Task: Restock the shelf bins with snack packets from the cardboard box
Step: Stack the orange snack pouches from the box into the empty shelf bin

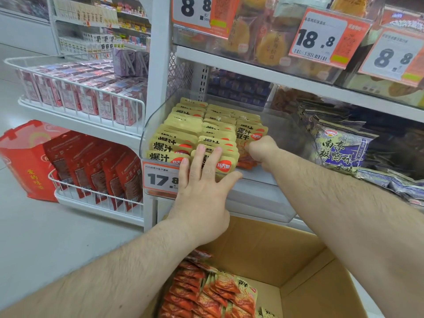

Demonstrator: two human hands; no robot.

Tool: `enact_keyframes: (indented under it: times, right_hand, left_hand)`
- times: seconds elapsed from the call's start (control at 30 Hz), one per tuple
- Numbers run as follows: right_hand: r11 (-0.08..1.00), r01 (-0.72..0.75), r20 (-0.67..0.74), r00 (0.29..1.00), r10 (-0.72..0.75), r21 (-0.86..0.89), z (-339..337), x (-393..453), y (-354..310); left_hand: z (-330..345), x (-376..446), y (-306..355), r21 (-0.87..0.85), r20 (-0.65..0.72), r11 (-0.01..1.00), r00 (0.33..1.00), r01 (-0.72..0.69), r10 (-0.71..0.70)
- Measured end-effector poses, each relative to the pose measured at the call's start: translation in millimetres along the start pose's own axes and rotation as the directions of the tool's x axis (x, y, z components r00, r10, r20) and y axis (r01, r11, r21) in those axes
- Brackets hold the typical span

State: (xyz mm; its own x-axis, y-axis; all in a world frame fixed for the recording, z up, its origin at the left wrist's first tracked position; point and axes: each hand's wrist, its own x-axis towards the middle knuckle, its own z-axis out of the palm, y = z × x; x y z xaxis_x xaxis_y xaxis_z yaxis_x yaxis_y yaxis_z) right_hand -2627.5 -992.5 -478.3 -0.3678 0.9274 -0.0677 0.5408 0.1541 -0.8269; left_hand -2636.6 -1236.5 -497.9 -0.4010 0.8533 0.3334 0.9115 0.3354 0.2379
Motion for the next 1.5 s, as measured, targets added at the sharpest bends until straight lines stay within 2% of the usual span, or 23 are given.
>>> enact_keyframes:
  times: [0.2,0.3,0.53,0.73,0.77,0.83,0.9,0.93,0.97,1.0,1.03,1.1,1.13,1.17,1.2,1.23,1.27,1.33,1.37,1.4,1.43,1.5]
  right_hand:
    - [0.999,0.011,0.079,0.997,-0.007,-0.047,-3,2,2]
    - [0.998,0.005,0.057,0.998,-0.002,-0.056,-2,2,2]
    - [0.999,-0.054,0.110,0.993,0.053,0.005,-3,1,0]
    - [0.997,-0.061,0.102,0.993,0.065,-0.036,-17,-13,-7]
    - [0.996,-0.055,0.101,0.993,0.062,-0.063,-22,-18,-10]
    - [0.982,0.014,0.059,0.998,-0.003,-0.191,-33,-33,-15]
    - [0.911,0.120,-0.070,0.985,-0.160,-0.395,-45,-62,-18]
    - [0.862,0.184,-0.139,0.950,-0.278,-0.472,-50,-81,-17]
    - [0.813,0.267,-0.186,0.892,-0.411,-0.518,-54,-102,-13]
    - [0.759,0.371,-0.210,0.812,-0.545,-0.535,-55,-124,-6]
    - [0.704,0.480,-0.226,0.718,-0.658,-0.523,-55,-146,2]
    - [0.617,0.652,-0.243,0.576,-0.781,-0.441,-52,-180,23]
    - [0.590,0.701,-0.241,0.541,-0.806,-0.401,-48,-191,38]
    - [0.583,0.721,-0.233,0.536,-0.812,-0.375,-44,-198,55]
    - [0.606,0.710,-0.218,0.568,-0.794,-0.359,-39,-201,75]
    - [0.666,0.664,-0.201,0.640,-0.741,-0.341,-35,-204,96]
    - [0.754,0.573,-0.175,0.747,-0.642,-0.321,-31,-203,117]
    - [0.889,0.302,-0.070,0.936,-0.345,-0.345,-23,-195,162]
    - [0.899,0.156,-0.001,0.985,-0.171,-0.410,-20,-189,183]
    - [0.862,0.028,0.062,0.998,0.004,-0.506,-17,-184,203]
    - [0.807,-0.064,0.126,0.978,0.169,-0.587,-13,-179,223]
    - [0.695,-0.182,0.179,0.893,0.413,-0.695,-4,-174,263]
  left_hand:
    - [1,1,0,-0.003,-0.011,1.000,1.000,-0.005,0.005]
    - [2,1,0,-0.003,-0.015,1.000,1.000,-0.007,0.007]
    - [2,1,2,-0.004,-0.017,1.000,1.000,0.004,-0.004]
    - [-4,0,7,-0.013,-0.019,1.000,0.999,0.026,-0.026]
    - [-6,-1,9,-0.028,-0.044,0.999,0.999,0.017,-0.018]
    - [-6,-4,12,-0.065,-0.194,0.996,0.980,-0.058,0.044]
    - [-1,-7,18,-0.180,-0.350,0.975,0.935,-0.132,0.062]
    - [-1,-10,21,-0.331,-0.322,0.934,0.946,-0.135,0.023]
    - [-2,-15,27,-0.515,-0.205,0.854,0.978,-0.071,-0.043]
    - [-1,-19,32,-0.656,-0.031,0.754,0.996,0.045,-0.087]
    - [4,-22,36,-0.726,0.125,0.665,0.985,0.174,-0.121]
    - [20,-26,38,-0.715,0.271,0.637,0.954,0.288,-0.128]
    - [27,-28,38,-0.689,0.311,0.656,0.943,0.307,-0.115]
    - [34,-31,39,-0.659,0.353,0.679,0.930,0.323,-0.100]
    - [42,-35,40,-0.623,0.400,0.707,0.913,0.334,-0.079]
    - [50,-39,41,-0.587,0.454,0.730,0.889,0.350,-0.062]
    - [56,-43,41,-0.547,0.498,0.759,0.866,0.355,-0.046]
    - [66,-50,42,-0.482,0.587,0.797,0.809,0.365,-0.016]
    - [70,-52,43,-0.463,0.622,0.805,0.783,0.371,-0.003]
    - [73,-54,44,-0.446,0.648,0.814,0.761,0.373,0.007]
    - [78,-54,44,-0.417,0.672,0.832,0.741,0.365,0.012]
    - [87,-53,41,-0.382,0.704,0.849,0.710,0.366,0.012]
